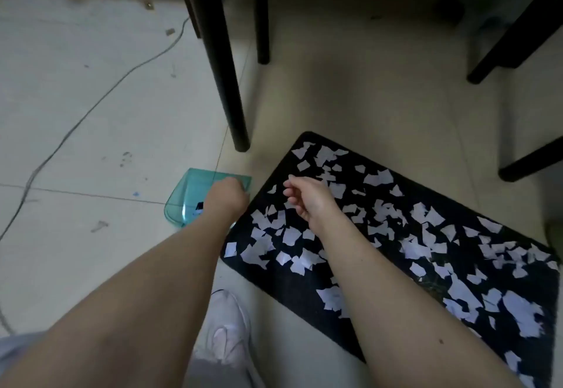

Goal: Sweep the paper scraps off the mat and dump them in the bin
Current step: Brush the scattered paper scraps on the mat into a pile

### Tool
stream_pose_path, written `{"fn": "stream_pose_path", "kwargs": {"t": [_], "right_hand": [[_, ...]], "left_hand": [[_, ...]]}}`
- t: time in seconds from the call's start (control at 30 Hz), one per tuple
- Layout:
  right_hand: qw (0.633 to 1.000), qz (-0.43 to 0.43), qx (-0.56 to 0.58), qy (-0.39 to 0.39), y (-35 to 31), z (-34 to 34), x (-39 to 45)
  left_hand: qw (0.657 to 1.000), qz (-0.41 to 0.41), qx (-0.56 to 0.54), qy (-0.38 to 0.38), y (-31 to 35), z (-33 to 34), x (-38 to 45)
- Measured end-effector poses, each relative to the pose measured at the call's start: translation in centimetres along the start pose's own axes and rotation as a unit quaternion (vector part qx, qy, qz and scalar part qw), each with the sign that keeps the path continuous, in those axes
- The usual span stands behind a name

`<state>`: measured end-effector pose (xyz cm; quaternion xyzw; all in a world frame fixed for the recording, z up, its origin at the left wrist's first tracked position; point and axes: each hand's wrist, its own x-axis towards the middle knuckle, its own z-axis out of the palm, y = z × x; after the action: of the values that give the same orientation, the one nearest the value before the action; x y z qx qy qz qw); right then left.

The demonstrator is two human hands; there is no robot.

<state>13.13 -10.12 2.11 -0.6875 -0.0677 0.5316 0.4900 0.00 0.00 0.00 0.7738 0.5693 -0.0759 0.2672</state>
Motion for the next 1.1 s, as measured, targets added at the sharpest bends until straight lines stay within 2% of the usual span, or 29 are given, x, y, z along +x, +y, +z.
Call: {"fn": "stream_pose_path", "kwargs": {"t": [0.07,0.23,0.37,0.53,0.67,0.83,0.97,1.1], "right_hand": [[0.999,0.014,-0.034,0.0,0.9,1.6,1.3],[0.997,0.037,-0.06,-0.026,3.1,4.8,3.0],[0.994,0.05,-0.082,-0.048,4.5,7.9,4.4],[0.989,0.061,-0.12,-0.055,6.2,10.4,5.7],[0.984,0.074,-0.15,-0.063,7.6,11.5,6.3],[0.981,0.05,-0.174,-0.074,8.1,11.7,6.5],[0.974,0.003,-0.217,-0.07,8.0,11.4,6.5],[0.959,-0.083,-0.267,-0.045,7.2,10.8,6.0]], "left_hand": [[0.999,-0.045,0.017,0.008,-2.2,0.5,0.3],[0.995,-0.084,0.048,0.037,-6.3,2.7,0.9],[0.985,-0.151,0.051,0.064,-9.0,3.9,1.0],[0.979,-0.191,0.065,0.036,-10.6,5.1,1.1],[0.984,-0.174,0.033,0.02,-11.0,6.1,1.3],[0.988,-0.148,-0.016,0.051,-11.0,6.3,2.0],[0.981,-0.126,-0.082,0.12,-10.3,4.8,2.0],[0.969,-0.082,-0.125,0.197,-8.2,3.1,1.8]]}}
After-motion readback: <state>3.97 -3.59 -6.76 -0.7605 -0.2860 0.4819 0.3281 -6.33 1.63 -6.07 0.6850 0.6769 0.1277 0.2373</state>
